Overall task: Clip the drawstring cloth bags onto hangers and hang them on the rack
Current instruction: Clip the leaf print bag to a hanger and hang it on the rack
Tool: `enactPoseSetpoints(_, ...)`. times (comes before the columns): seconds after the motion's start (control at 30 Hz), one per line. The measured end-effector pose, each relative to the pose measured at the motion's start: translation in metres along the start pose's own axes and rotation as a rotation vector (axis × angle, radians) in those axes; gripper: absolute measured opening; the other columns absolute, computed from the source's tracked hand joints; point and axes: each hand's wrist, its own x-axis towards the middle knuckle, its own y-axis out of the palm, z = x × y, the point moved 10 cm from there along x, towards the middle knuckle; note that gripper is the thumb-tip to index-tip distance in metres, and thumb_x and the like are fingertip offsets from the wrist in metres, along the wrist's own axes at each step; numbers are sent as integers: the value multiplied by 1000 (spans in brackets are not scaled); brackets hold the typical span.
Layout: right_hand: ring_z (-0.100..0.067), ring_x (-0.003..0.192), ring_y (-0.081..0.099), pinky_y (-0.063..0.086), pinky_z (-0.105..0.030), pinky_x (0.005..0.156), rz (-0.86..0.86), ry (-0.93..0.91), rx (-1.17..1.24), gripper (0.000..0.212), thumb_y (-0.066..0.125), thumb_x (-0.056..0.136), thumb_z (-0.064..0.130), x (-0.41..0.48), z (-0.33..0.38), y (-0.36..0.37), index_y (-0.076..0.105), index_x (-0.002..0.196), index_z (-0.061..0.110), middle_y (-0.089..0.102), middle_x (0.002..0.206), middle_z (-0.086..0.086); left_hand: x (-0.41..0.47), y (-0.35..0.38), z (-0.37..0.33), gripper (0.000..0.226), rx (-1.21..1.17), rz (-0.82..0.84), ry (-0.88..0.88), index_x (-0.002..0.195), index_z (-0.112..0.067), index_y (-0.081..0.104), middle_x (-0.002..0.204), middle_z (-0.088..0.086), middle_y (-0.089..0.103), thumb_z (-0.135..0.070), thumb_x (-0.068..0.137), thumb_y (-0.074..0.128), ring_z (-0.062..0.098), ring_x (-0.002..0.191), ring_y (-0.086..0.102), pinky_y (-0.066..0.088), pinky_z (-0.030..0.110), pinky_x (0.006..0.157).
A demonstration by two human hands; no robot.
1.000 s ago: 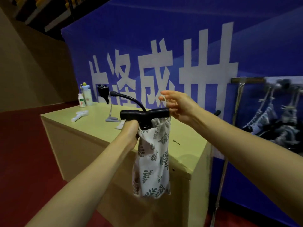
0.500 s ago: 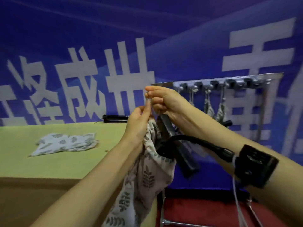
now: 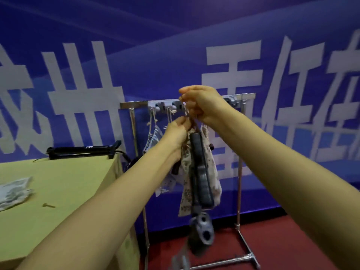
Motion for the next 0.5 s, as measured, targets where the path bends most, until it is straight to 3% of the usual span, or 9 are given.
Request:
enactPoseSetpoints(0.2, -5, 37, 35, 26, -16, 35, -44, 47, -210, 16, 51, 90, -1, 39, -24, -79, 60, 78, 5, 46, 61, -7, 51, 49, 31, 34, 124, 52, -56, 67, -19, 51, 47, -6, 56, -15, 99, 42, 9, 49, 46, 36, 12, 39)
enactPoseSetpoints(0.37, -7, 41, 35, 24, -20, 41, -115, 97, -323, 17, 53, 91, 4, 75, -40, -137, 63, 79, 8, 52, 66, -6, 101, 73, 68, 34, 96, -22, -147, 67, -19, 54, 70, 5, 53, -16, 98, 39, 21, 67, 48, 40, 28, 66)
enactPoseSetpoints(0.5, -8, 45, 35, 25, -20, 42, -146, 127, -269, 14, 51, 91, 5, 107, -56, -168, 60, 81, 9, 52, 71, -7, 139, 90, 85, 33, 80, -93, -151, 69, -17, 52, 71, 7, 52, -11, 96, 34, 22, 70, 51, 41, 29, 63)
